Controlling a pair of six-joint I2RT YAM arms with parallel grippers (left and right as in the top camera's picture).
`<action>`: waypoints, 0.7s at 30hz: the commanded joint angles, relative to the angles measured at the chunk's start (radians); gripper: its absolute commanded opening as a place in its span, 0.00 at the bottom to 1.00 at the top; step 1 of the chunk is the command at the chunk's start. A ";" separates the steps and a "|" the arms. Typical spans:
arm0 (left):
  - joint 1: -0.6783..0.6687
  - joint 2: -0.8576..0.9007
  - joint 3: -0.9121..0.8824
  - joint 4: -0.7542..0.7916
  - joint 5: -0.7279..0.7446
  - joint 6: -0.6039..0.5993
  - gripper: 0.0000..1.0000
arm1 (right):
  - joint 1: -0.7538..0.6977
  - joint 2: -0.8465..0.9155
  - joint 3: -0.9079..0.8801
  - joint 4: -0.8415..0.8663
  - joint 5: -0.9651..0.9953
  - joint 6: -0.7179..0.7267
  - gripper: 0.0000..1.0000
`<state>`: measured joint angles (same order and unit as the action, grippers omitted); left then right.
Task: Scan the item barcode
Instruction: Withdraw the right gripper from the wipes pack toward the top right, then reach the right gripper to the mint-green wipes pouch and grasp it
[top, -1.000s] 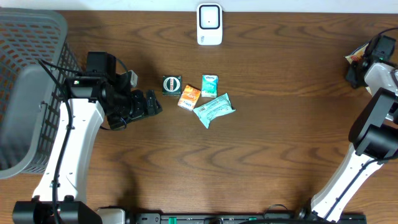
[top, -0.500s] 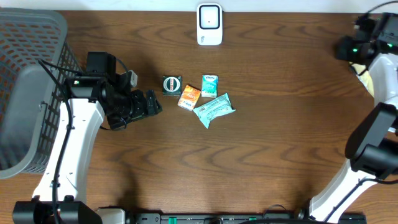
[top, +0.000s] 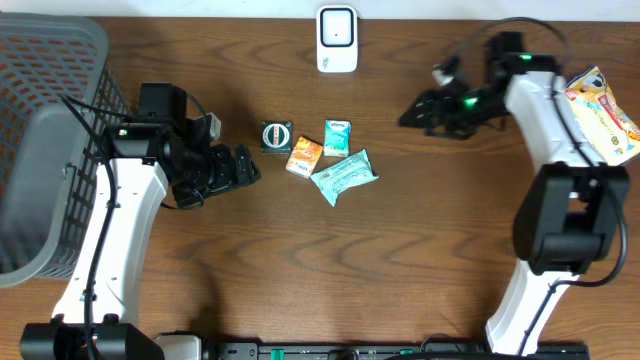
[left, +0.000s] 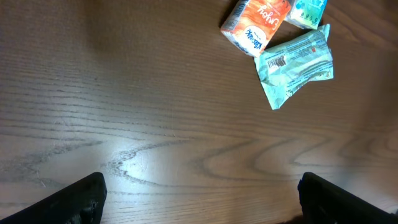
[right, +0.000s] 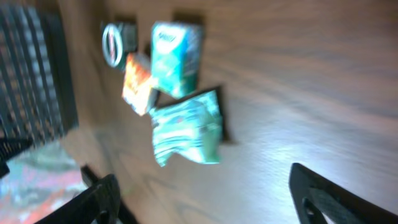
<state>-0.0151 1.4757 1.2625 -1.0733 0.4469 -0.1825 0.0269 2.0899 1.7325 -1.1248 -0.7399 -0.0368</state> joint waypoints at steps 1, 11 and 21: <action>-0.002 0.007 -0.002 -0.002 0.005 0.013 0.97 | 0.082 0.005 0.005 -0.023 0.057 -0.001 0.82; -0.002 0.007 -0.002 -0.002 0.005 0.013 0.98 | 0.325 0.005 -0.058 -0.038 0.287 0.131 0.69; -0.002 0.007 -0.002 -0.002 0.005 0.013 0.98 | 0.476 0.005 -0.204 0.165 0.316 0.488 0.75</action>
<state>-0.0151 1.4757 1.2625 -1.0733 0.4465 -0.1825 0.4740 2.0899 1.5673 -0.9947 -0.4435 0.3073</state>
